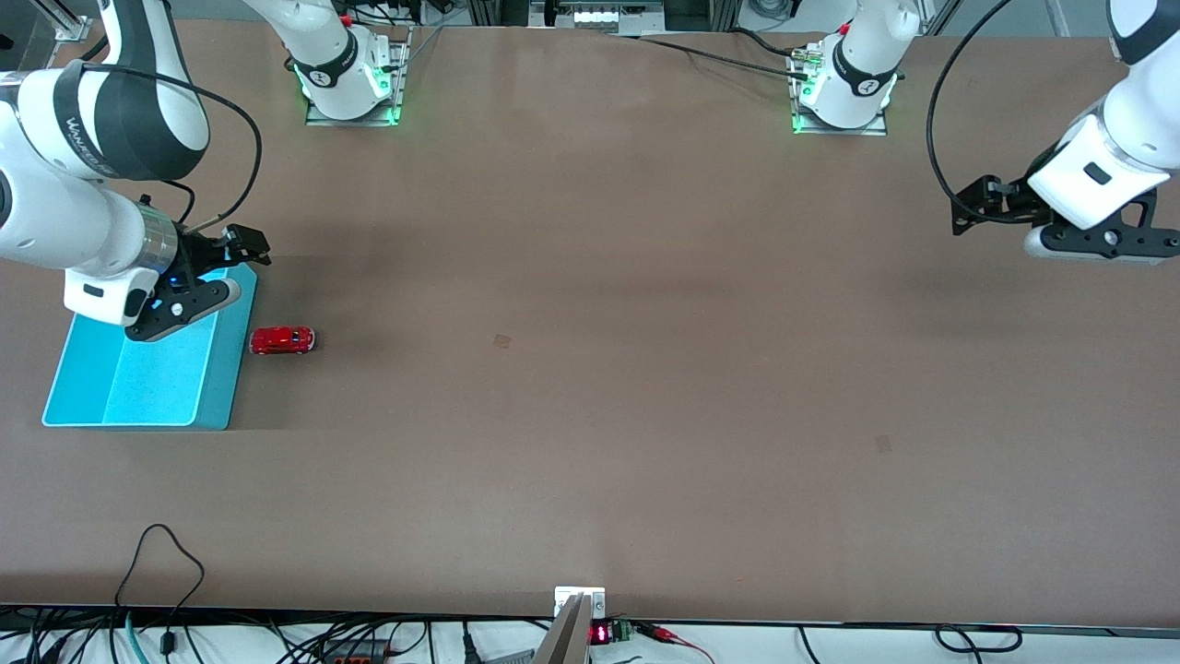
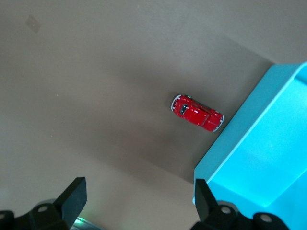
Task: Wind red beetle toy and store in blue box
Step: 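Lower the right gripper to the car while the left gripper returns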
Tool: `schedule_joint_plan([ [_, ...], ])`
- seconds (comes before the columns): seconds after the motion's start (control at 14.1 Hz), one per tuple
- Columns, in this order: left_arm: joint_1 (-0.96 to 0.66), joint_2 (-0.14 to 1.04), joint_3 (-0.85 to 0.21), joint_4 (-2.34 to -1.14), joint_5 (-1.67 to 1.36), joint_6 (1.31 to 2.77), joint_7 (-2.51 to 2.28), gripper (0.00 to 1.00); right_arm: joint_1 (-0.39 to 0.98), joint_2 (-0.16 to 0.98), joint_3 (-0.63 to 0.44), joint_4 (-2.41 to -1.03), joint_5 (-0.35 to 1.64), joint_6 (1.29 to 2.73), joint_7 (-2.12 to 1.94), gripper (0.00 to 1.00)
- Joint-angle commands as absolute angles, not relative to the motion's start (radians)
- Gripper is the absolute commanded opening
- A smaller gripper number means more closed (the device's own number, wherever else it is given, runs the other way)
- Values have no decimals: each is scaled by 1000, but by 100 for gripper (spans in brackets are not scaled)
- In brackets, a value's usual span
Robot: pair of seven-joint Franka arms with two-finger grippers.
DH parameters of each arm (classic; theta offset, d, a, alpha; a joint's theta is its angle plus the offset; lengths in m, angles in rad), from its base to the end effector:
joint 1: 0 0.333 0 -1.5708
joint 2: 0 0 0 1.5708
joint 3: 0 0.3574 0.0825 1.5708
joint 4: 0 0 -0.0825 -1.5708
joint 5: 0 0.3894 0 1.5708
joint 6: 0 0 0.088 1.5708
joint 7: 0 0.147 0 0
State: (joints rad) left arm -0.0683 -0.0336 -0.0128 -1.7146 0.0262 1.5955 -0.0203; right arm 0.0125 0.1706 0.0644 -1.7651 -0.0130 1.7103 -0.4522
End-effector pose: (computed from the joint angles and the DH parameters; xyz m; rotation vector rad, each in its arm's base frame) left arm 0.5402 -0.0402 0.5782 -3.1065 0.0972 0.1307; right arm 0.5866 0.0417 0.4466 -2.9736 -0.8112 0.3426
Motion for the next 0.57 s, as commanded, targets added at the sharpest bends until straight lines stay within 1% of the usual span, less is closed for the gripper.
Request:
schedule_joint_plan([
  [0.0,-63,-35,-12,-1695,8,1578,-29,100,6,146,78,-1845,-20,1750,-557,100],
  [0.14,-61,-35,-12,-1690,8,1578,-34,100,-3,146,84,-1900,-20,1778,-621,100],
  [0.5,-51,-14,-5,-1674,8,1582,-34,100,-60,172,89,-2040,-21,2052,-1105,100],
])
